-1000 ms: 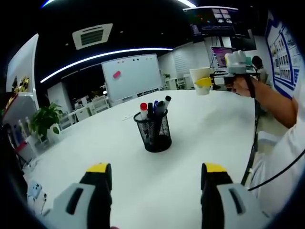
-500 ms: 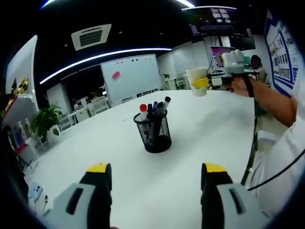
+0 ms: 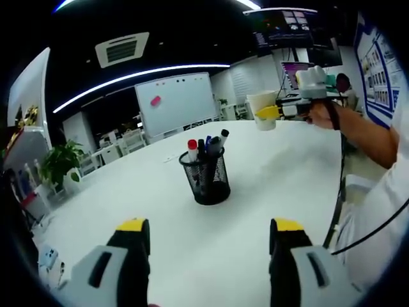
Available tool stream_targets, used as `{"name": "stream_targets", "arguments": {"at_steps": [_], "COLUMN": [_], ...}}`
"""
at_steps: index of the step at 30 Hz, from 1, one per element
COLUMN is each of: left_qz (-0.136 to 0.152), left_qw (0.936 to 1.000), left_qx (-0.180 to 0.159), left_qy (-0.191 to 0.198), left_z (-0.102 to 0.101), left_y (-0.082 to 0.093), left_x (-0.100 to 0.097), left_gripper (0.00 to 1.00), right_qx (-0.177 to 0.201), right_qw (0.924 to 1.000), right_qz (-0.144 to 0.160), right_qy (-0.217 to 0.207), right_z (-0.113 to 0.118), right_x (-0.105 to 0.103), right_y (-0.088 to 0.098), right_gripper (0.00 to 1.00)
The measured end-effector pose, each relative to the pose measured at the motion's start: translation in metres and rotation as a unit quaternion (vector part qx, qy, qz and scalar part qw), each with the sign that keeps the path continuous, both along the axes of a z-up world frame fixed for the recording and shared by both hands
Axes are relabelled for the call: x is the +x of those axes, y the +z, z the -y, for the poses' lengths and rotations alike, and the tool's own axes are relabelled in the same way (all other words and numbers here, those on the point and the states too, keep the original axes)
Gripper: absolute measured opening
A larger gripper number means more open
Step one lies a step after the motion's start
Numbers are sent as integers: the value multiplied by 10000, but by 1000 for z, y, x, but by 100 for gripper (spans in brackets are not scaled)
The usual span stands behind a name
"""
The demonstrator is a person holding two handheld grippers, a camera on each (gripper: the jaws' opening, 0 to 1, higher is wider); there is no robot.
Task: Place the scattered laser pointers and whiteboard markers into the pen holder and stack the scattered paper cups together
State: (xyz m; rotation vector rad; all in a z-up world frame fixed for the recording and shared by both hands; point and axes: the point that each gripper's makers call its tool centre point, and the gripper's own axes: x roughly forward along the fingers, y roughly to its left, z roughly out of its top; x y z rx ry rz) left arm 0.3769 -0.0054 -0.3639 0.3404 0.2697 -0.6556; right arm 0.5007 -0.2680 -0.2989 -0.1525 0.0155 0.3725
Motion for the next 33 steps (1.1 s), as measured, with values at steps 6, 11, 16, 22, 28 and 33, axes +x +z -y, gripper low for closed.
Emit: {"name": "stream_targets", "arguments": {"at_steps": [6,11,16,22,28,33], "left_qz": [3,9,13,-15,-4,-50], "left_qw": [10000,10000,10000,10000,10000,9998], "left_qx": [18,-28,-41,-74,-33,-83], "left_qy": [39,58,34,44,50,152], "left_z": [-4,-5,-2,-1,-4,-8], "left_y": [-1,1,1,-2,-1,0], "left_x": [-1,-2,-2,-3,-3,-3], "left_gripper": [77,77,77,77,77,76], "right_qx": [-2,-16,-18,-58,-60,-43], "right_qw": [10000,9999,9998,9996,9994,9992], "right_qz": [-49,-94,-113,-159,-172,-249], "right_qy": [56,87,166,246,296,311], "right_z": [-3,-8,-16,-24,-28,-29], "right_x": [0,1,0,0,0,1], "right_y": [-4,-9,-12,-17,-17,-22], "right_gripper": [45,45,45,45,45,45]}}
